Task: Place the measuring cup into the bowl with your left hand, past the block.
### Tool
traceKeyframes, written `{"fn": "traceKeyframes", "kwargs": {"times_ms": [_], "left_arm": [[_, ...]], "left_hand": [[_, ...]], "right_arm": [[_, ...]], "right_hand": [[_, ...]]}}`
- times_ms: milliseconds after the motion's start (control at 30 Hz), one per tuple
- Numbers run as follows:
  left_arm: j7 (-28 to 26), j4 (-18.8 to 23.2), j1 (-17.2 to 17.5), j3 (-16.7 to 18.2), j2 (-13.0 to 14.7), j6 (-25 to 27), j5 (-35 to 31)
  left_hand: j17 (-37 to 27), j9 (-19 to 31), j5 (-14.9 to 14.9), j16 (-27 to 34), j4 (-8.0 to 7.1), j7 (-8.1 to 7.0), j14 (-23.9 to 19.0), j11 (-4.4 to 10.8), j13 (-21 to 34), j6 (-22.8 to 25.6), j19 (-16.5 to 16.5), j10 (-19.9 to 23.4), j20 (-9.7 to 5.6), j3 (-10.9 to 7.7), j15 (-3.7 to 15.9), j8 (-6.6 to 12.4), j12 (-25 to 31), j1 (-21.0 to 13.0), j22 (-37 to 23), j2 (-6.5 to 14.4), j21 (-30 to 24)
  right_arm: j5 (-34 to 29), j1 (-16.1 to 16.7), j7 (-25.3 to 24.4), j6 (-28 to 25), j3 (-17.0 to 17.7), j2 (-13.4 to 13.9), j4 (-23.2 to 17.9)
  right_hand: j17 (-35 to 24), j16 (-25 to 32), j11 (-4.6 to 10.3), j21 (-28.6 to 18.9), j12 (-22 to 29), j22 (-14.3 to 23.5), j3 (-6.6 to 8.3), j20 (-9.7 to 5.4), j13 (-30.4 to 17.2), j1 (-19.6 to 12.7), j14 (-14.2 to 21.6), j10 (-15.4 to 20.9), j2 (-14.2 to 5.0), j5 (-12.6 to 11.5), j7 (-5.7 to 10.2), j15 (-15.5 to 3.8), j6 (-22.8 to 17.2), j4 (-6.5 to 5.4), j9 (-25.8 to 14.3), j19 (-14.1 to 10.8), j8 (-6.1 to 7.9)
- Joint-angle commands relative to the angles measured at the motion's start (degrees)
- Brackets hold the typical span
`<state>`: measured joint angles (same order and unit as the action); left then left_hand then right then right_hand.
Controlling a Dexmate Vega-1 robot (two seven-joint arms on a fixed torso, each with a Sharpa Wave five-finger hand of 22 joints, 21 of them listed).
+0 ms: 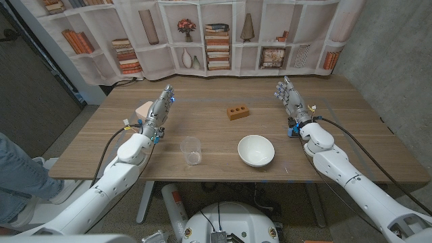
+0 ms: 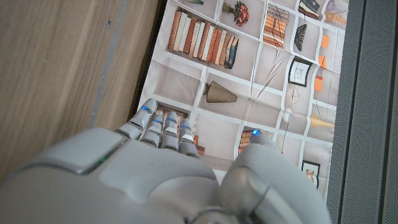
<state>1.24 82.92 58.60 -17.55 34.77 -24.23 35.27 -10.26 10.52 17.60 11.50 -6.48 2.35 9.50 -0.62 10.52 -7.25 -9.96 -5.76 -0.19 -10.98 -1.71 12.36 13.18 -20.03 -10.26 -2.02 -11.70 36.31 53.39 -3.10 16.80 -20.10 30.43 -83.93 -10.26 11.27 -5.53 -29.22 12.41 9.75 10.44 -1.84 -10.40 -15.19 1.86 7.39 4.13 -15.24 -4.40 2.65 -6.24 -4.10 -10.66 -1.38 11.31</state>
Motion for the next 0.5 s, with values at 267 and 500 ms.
{"fn": "traceKeyframes", "kwargs": {"times_ms": [267, 500], "left_arm": [[-0.25, 2.30, 3.24, 1.15, 1.58, -0.64, 0.25], [-0.53, 2.85, 4.29, 1.60, 1.95, -1.13, 0.08]], "left_hand": [[-0.12, 0.13, 0.33, 0.04, 0.52, 0.07, -0.27, -0.03, 0.20, 0.44, -2.34, 0.52, 0.48, -0.04, -0.17, 0.21, 0.14, -0.84, -0.19, 0.11, -0.30], [-0.12, 0.13, 0.31, 0.02, 0.58, 0.17, -0.43, 0.02, 0.21, 0.68, -2.25, 0.64, 0.49, -0.04, -0.29, 0.22, 0.11, -0.97, -0.20, 0.22, -0.31]], "right_arm": [[-0.32, -0.60, -0.70, -0.98, -0.36, -0.19, 0.33], [-0.37, -0.79, -0.82, -1.22, -0.45, -0.26, 0.38]], "right_hand": [[-0.21, 0.16, -0.04, 0.34, 0.21, 0.07, -0.09, -0.33, -0.12, -0.45, 0.52, 0.51, -0.16, 0.02, 0.03, 0.44, -0.72, 0.07, -0.16, -0.20, 0.01], [-0.22, 0.11, -0.03, 0.53, 0.16, 0.08, -0.14, -0.35, -0.12, -0.43, 0.52, 0.49, -0.19, 0.05, 0.02, 0.45, -0.73, 0.08, -0.15, -0.22, -0.01]]}}
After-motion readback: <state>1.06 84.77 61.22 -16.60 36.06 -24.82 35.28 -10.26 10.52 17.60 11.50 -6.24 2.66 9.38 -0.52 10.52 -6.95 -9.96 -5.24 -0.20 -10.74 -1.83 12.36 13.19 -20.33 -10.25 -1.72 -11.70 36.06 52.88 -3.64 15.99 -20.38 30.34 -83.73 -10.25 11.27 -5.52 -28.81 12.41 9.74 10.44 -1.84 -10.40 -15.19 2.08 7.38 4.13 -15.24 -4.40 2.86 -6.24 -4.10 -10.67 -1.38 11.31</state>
